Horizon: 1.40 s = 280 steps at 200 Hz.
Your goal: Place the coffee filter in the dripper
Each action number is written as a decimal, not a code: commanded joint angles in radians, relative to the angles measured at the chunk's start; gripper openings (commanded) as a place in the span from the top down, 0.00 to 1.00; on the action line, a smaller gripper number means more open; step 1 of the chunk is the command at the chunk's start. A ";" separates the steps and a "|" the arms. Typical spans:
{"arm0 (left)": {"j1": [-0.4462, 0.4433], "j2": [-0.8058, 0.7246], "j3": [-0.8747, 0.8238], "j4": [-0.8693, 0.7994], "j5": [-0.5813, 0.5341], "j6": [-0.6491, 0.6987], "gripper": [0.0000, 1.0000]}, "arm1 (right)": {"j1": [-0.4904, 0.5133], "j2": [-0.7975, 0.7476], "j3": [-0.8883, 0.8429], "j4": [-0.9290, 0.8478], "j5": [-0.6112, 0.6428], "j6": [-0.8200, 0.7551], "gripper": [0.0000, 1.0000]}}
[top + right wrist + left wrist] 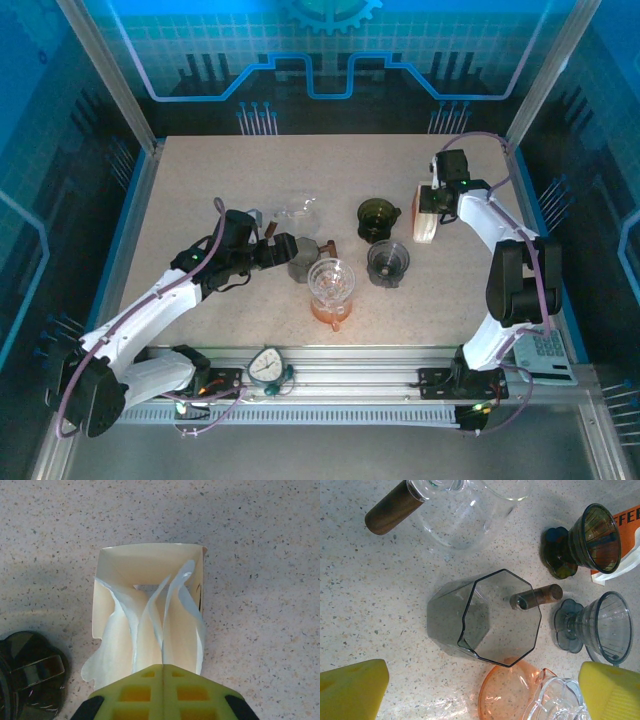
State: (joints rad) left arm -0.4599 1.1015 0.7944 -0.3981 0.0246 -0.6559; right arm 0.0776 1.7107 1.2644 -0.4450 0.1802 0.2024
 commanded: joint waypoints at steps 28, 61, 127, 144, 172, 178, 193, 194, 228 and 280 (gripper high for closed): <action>0.010 0.013 0.002 -0.013 0.024 -0.027 0.01 | -0.006 -0.048 0.015 -0.002 -0.004 -0.016 1.00; 0.010 0.016 0.000 -0.008 0.028 -0.030 0.01 | -0.009 -0.091 0.005 -0.014 -0.019 -0.024 1.00; 0.019 0.011 -0.014 0.002 0.039 -0.033 0.01 | -0.020 -0.138 -0.036 -0.014 -0.047 -0.009 1.00; 0.020 0.009 -0.015 0.003 0.040 -0.033 0.01 | -0.019 -0.130 -0.042 -0.015 -0.053 -0.007 1.00; 0.021 0.010 -0.018 0.006 0.044 -0.033 0.01 | -0.019 -0.106 -0.038 -0.016 -0.076 0.009 0.89; 0.022 0.010 -0.019 0.006 0.044 -0.033 0.01 | -0.020 -0.110 -0.040 -0.012 -0.079 0.014 0.84; 0.023 0.011 -0.018 0.004 0.047 -0.034 0.01 | -0.019 -0.128 -0.045 0.002 -0.085 0.023 0.72; 0.023 0.011 -0.018 0.005 0.046 -0.034 0.01 | -0.019 -0.129 -0.045 0.003 -0.083 0.023 0.72; 0.023 0.006 -0.019 0.008 0.047 -0.038 0.01 | -0.021 -0.151 -0.037 0.003 -0.083 0.029 0.60; 0.024 0.008 -0.028 0.015 0.049 -0.040 0.01 | -0.019 -0.109 -0.016 -0.016 -0.072 0.032 0.70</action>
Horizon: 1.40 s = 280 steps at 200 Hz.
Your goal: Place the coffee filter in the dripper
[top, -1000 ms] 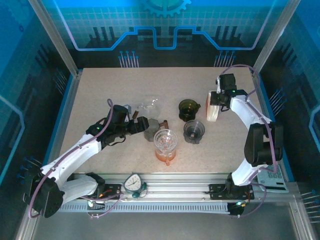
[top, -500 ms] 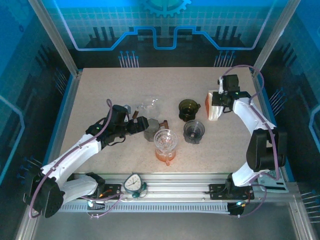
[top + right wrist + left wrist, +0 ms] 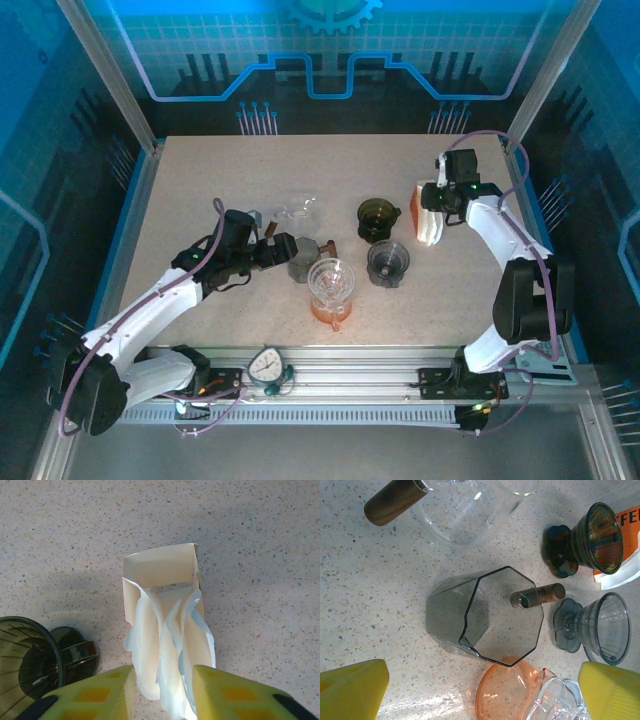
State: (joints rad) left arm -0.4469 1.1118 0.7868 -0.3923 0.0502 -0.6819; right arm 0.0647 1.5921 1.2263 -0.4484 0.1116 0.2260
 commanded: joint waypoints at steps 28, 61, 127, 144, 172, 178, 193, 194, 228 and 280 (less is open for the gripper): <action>0.011 -0.001 -0.020 0.009 0.024 -0.015 0.01 | -0.007 0.040 0.042 -0.016 0.035 -0.001 0.74; 0.015 0.002 -0.017 0.010 0.028 -0.015 0.01 | -0.007 0.080 0.071 -0.029 0.043 -0.007 0.75; 0.020 0.005 -0.020 0.011 0.029 -0.016 0.01 | -0.013 0.108 0.078 -0.032 0.051 -0.010 0.80; 0.019 0.006 -0.020 0.012 0.032 -0.016 0.01 | -0.017 0.105 0.075 -0.032 0.057 -0.009 0.82; 0.021 0.010 -0.018 0.014 0.034 -0.016 0.01 | -0.021 0.100 0.071 -0.031 0.061 -0.010 0.82; 0.021 0.010 -0.018 0.014 0.034 -0.016 0.01 | -0.023 0.099 0.071 -0.033 0.062 -0.011 0.83; 0.021 0.010 -0.019 0.014 0.034 -0.017 0.01 | -0.023 0.099 0.071 -0.039 0.075 -0.013 0.84; 0.021 0.010 -0.019 0.014 0.034 -0.018 0.01 | -0.024 0.099 0.071 -0.039 0.075 -0.013 0.84; 0.021 0.011 -0.020 0.018 0.039 -0.019 0.01 | -0.024 0.088 0.061 -0.030 0.076 -0.011 0.85; 0.021 0.014 -0.021 0.020 0.044 -0.022 0.01 | -0.024 0.046 0.029 0.015 0.033 -0.007 0.80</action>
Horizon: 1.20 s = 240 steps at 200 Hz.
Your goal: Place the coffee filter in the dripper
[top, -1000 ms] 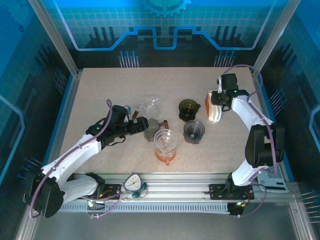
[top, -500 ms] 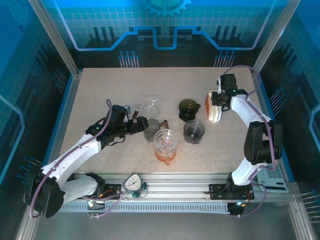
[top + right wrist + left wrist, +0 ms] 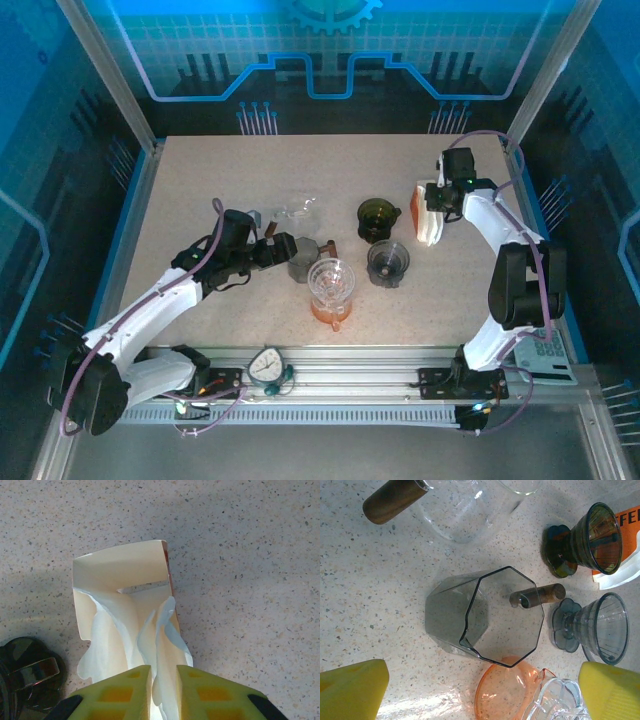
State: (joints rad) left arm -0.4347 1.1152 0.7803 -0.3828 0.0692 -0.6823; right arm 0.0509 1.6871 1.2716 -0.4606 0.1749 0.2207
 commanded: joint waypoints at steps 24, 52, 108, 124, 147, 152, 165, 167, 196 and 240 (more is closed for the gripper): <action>0.008 0.013 -0.016 0.014 0.026 -0.023 0.01 | -0.009 -0.060 -0.023 0.035 -0.038 0.000 0.81; 0.010 0.015 -0.016 0.015 0.028 -0.023 0.01 | -0.009 -0.045 -0.018 0.026 -0.051 0.000 0.82; 0.010 0.017 -0.016 0.015 0.027 -0.023 0.01 | -0.009 -0.026 -0.028 0.019 -0.044 0.000 0.86; 0.012 0.018 -0.015 0.015 0.029 -0.024 0.01 | -0.010 -0.024 -0.028 0.015 -0.037 -0.001 0.87; 0.012 0.020 -0.015 0.016 0.029 -0.025 0.01 | -0.010 -0.018 -0.023 0.008 -0.029 -0.003 0.87; 0.011 0.021 -0.015 0.017 0.031 -0.025 0.01 | -0.010 -0.017 -0.023 0.007 -0.029 -0.003 0.87; 0.012 0.020 -0.015 0.016 0.030 -0.025 0.01 | -0.010 -0.014 -0.023 0.004 -0.031 -0.002 0.85; 0.011 0.020 -0.015 0.016 0.030 -0.025 0.01 | -0.011 -0.014 -0.023 0.004 -0.032 -0.003 0.85; 0.013 0.022 -0.016 0.017 0.032 -0.025 0.01 | -0.010 -0.024 -0.037 0.019 -0.040 -0.001 0.85; 0.014 0.023 -0.015 0.019 0.036 -0.026 0.01 | -0.012 -0.026 -0.039 0.009 -0.027 -0.004 0.85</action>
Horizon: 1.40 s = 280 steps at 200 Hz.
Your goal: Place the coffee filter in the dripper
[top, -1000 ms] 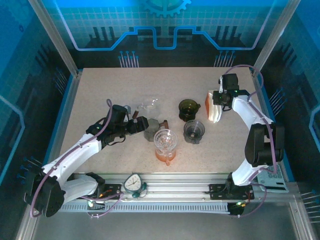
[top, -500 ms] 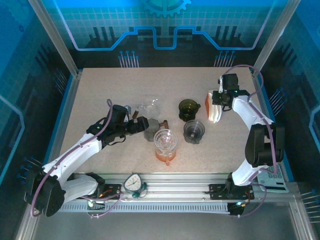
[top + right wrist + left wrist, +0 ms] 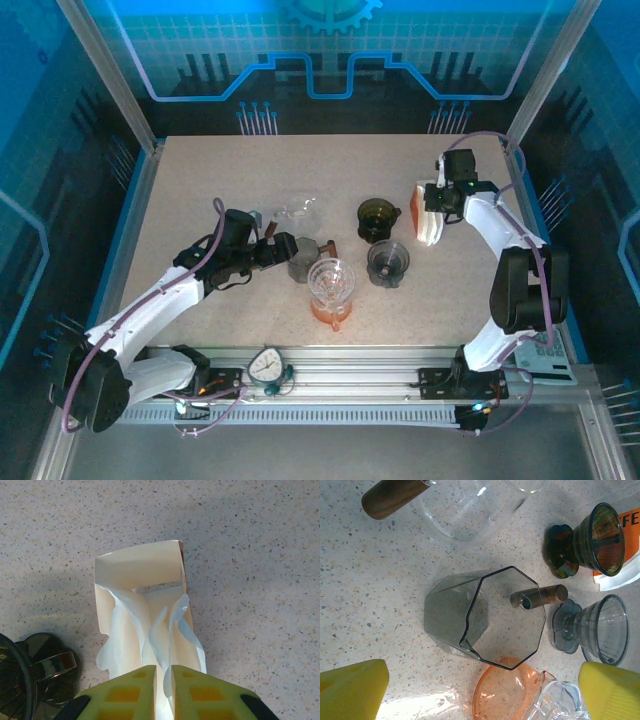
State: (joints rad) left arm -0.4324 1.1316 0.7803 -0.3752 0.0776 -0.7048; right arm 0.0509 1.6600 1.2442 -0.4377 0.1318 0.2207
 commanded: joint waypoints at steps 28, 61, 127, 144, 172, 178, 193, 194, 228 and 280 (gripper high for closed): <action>0.016 0.007 -0.013 0.010 0.032 -0.005 0.01 | -0.017 0.001 -0.014 -0.013 0.019 -0.004 0.87; 0.018 0.007 -0.012 0.011 0.034 -0.005 0.01 | -0.017 0.004 -0.009 -0.016 0.016 -0.004 0.89; 0.022 0.012 -0.009 0.010 0.039 -0.005 0.01 | -0.022 0.001 -0.011 -0.014 0.017 -0.007 1.00; 0.024 0.013 -0.007 0.011 0.041 -0.006 0.01 | -0.022 -0.021 -0.019 0.000 0.014 -0.007 1.00; 0.025 0.018 -0.005 0.013 0.045 -0.005 0.01 | -0.022 -0.059 -0.017 0.014 0.009 -0.004 1.00; 0.026 0.018 -0.004 0.013 0.047 -0.006 0.01 | -0.021 -0.062 -0.013 0.013 0.006 -0.004 1.00; 0.027 0.021 -0.003 0.015 0.049 -0.007 0.01 | -0.019 -0.074 -0.004 0.012 0.000 -0.003 1.00; 0.027 0.021 -0.003 0.014 0.050 -0.008 0.01 | -0.019 -0.074 -0.004 0.013 0.001 -0.002 1.00; 0.030 0.023 -0.001 0.015 0.056 -0.009 0.01 | -0.018 -0.102 0.020 0.003 0.005 0.003 1.00; 0.035 0.027 0.010 0.013 0.072 -0.015 0.01 | -0.014 -0.215 0.022 0.002 0.008 0.012 1.00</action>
State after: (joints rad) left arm -0.4110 1.1481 0.7803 -0.3676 0.1154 -0.7082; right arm 0.0425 1.5337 1.2343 -0.4362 0.1425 0.2180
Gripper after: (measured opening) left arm 0.987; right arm 0.044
